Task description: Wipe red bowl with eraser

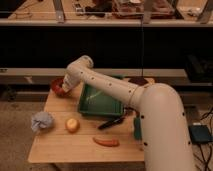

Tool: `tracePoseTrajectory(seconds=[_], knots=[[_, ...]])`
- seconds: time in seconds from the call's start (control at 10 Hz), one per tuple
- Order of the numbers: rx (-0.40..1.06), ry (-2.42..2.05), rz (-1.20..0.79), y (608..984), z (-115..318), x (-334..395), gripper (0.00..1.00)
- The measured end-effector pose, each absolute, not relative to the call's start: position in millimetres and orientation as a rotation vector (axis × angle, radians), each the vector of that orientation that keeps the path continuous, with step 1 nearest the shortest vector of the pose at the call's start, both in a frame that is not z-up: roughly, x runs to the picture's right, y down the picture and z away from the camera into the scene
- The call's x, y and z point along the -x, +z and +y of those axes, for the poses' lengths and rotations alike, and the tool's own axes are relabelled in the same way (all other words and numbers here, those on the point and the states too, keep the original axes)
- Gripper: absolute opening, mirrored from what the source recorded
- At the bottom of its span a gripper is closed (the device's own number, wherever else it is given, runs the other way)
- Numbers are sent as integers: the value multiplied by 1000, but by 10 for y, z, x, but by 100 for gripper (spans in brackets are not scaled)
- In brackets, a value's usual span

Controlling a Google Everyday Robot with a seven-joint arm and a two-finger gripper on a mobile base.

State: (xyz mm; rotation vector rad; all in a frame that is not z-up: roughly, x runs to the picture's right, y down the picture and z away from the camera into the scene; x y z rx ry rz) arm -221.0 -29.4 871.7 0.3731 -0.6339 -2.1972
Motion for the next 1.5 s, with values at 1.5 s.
tracePoseTrajectory(seconds=[1.5], knots=[[-518,-2208,-685,8714,-395,3087,0]])
